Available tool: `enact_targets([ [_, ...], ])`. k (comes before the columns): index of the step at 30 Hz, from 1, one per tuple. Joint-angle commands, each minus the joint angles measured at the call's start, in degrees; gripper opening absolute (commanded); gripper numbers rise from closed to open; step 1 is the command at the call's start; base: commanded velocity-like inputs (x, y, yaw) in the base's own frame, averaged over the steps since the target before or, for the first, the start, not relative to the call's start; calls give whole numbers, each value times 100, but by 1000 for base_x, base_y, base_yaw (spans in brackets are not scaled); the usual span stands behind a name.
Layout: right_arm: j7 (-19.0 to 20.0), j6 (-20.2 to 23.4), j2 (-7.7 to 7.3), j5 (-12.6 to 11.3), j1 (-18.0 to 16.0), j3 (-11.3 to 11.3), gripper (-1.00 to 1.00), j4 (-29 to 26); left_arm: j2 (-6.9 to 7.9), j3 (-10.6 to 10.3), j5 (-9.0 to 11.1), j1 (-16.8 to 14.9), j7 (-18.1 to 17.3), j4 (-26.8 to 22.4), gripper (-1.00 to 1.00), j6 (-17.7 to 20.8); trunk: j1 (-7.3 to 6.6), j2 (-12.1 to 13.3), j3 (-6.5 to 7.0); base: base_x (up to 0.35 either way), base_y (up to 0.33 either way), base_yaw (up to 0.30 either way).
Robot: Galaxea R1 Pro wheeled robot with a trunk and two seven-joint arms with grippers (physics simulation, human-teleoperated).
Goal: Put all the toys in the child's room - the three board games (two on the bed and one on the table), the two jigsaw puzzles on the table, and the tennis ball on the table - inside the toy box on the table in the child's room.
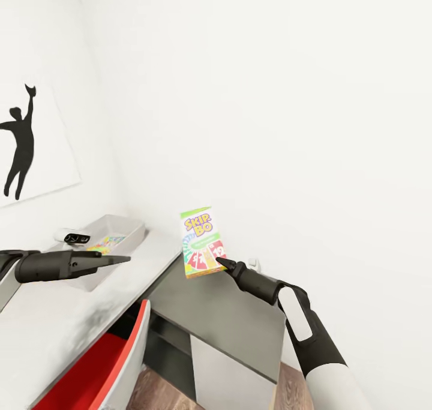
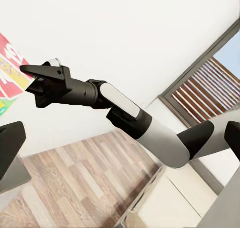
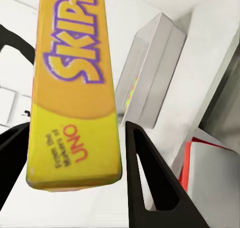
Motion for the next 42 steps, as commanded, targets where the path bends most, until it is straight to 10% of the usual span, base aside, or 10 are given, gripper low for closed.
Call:
enact_targets([
  [1, 14, 51, 7, -36, -5, -24, -100, -5, 5, -15, 20, -9, -13, 4, 100, 59, 4, -15, -14, 0, 0, 284],
  [42, -3, -12, 15, -19, -5, 21, -100, -23, 5, -15, 40, 19, -13, 31, 100, 48, 4, -15, -37, 65, -32, 246],
])
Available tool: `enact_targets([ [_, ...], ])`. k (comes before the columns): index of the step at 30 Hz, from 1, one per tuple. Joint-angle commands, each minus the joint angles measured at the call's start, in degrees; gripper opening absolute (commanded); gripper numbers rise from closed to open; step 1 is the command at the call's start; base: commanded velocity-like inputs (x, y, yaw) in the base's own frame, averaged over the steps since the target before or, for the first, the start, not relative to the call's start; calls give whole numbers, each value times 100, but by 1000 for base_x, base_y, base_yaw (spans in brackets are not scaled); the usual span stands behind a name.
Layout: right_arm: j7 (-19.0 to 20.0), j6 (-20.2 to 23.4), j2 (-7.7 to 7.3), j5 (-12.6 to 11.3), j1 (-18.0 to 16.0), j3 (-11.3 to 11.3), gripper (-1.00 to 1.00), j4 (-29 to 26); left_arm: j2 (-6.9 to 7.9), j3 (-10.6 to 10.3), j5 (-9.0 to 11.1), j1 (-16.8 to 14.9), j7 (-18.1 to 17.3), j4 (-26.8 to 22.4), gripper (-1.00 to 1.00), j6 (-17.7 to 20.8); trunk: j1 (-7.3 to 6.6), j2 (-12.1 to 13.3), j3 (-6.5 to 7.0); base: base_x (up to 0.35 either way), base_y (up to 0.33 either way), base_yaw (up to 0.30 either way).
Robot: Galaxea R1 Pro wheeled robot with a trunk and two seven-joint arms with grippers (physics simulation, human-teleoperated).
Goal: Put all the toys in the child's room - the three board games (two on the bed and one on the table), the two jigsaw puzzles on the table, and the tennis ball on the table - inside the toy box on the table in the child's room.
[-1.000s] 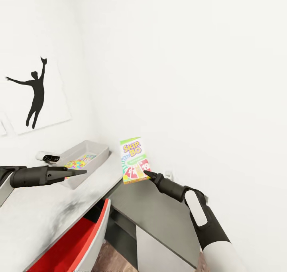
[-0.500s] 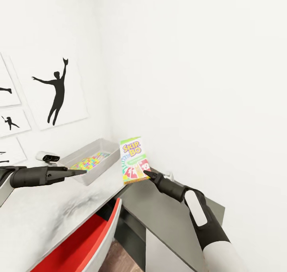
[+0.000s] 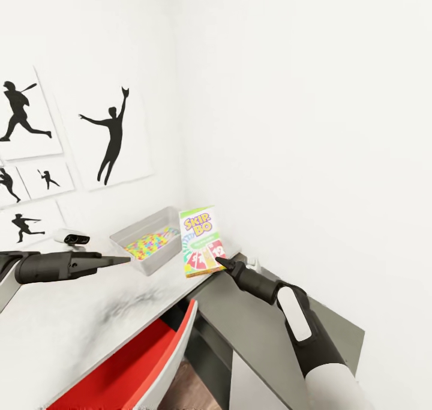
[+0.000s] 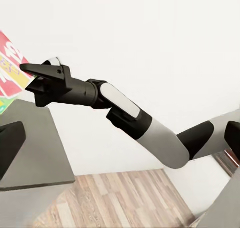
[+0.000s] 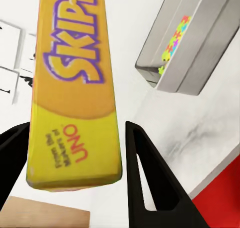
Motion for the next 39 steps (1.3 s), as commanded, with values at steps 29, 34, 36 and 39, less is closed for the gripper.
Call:
enact_targets([
  [29, 19, -100, -2, -40, -5, -47, -100, 21, 4, -15, 8, 6, -20, 4, 100, 60, 4, -15, -83, 73, 20, 275],
  [34, 19, -101, -3, -40, -5, -48, -100, 31, 3, -15, 11, 7, -15, 4, 100, 60, 4, -15, -95, 105, 16, 275],
  [36, 19, -101, -3, -40, -5, -51, -100, 36, 4, -15, 11, 7, -16, 4, 100, 60, 4, -15, -100, 105, 3, 275],
  [39, 19, -101, -3, -40, -5, -54, -100, 47, 3, -15, 12, 7, -15, 4, 100, 60, 4, -15, -107, 104, 1, 275],
])
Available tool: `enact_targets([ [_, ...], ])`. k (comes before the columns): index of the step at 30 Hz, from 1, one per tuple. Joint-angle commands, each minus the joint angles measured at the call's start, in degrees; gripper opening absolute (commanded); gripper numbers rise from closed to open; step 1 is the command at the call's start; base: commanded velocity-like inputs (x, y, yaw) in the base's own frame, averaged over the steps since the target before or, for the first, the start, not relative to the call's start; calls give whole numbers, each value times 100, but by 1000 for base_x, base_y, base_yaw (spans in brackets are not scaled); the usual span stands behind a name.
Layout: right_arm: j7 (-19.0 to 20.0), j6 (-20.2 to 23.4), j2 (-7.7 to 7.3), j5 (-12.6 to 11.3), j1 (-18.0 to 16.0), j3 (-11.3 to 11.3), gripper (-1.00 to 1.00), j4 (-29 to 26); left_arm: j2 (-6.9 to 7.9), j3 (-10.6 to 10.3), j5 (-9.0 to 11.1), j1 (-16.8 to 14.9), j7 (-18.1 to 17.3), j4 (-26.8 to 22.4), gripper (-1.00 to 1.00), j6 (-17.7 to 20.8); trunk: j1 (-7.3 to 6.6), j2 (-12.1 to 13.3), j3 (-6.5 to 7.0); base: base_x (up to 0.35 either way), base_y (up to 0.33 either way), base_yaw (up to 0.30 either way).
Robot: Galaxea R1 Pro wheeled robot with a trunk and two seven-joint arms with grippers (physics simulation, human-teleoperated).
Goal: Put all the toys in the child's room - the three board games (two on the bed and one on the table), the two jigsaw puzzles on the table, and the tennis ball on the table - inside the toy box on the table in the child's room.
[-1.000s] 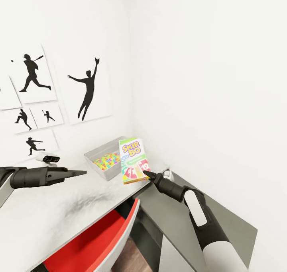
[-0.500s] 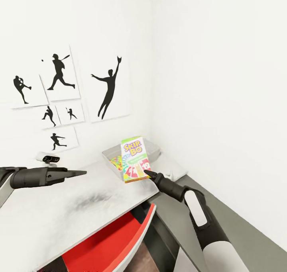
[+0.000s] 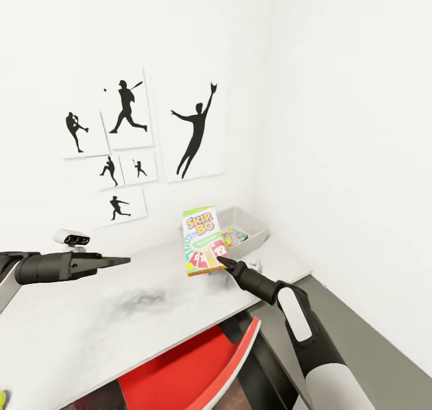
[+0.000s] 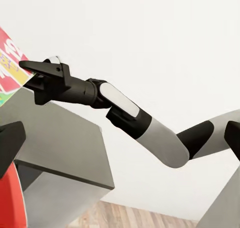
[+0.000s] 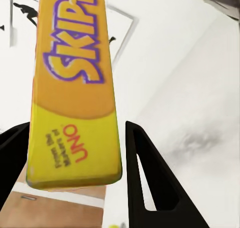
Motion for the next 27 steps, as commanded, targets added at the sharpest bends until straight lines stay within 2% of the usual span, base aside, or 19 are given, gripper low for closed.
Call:
enact_targets([
  [1, 13, 55, 6, -48, -5, -24, -100, 1, 5, -15, 20, -10, -11, 4, 100, 60, 5, -14, -16, 79, 0, 275],
  [16, 20, 57, 6, -51, -5, -25, -100, 13, 6, -15, 27, -10, -17, 4, 100, 52, 5, -14, -51, 10, 22, 270],
  [27, 20, 52, 6, -48, -5, -25, -100, 17, 6, -13, 29, -10, -14, 4, 100, 52, 5, -14, -54, 14, 44, 30],
])
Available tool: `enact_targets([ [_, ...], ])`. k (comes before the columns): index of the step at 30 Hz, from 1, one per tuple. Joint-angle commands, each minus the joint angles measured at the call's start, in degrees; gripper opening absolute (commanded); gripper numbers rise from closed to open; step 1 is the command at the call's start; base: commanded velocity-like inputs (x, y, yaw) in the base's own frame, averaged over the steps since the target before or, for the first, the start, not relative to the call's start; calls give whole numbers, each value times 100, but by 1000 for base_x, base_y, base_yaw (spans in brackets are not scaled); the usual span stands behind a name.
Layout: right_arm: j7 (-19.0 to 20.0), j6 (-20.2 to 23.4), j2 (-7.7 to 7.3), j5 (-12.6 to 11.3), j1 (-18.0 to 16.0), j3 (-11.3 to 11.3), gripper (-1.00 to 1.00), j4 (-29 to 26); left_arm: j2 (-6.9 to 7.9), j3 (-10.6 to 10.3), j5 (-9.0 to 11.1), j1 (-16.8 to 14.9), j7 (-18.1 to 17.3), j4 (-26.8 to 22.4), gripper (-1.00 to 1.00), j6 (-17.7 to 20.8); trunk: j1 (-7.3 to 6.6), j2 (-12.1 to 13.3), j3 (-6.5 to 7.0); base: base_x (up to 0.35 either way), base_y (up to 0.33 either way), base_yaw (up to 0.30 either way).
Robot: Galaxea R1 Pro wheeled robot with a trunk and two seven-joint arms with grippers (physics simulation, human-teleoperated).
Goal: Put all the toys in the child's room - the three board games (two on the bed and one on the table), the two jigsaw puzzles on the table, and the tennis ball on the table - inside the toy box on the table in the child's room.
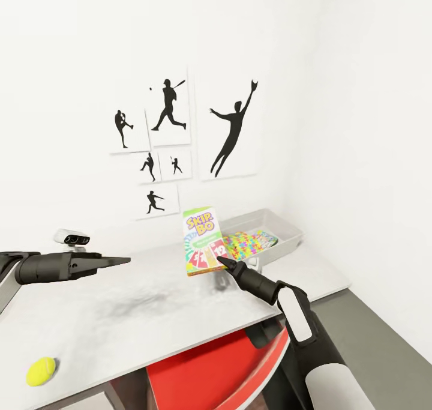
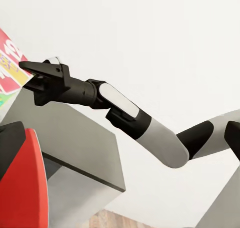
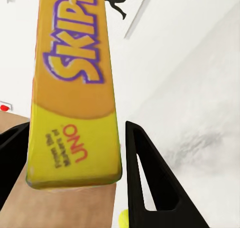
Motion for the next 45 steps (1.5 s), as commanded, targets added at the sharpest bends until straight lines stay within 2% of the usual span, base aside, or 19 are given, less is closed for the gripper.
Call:
enact_targets([
  [1, 13, 44, 7, -9, -6, -23, -100, 2, 6, -10, 21, -7, -11, 2, 100, 60, 4, -14, -14, 1, 2, 1],
  [28, 81, 52, -1, -28, -6, -31, -100, -56, 6, -6, 21, -7, -10, 9, 100, 60, 4, -14, -14, 125, 32, 0],
  [45, 76, 52, -2, -28, -6, -31, -100, -57, 6, -6, 25, -7, -16, 11, 100, 60, 4, -14, -14, 11, 0, 0],
])
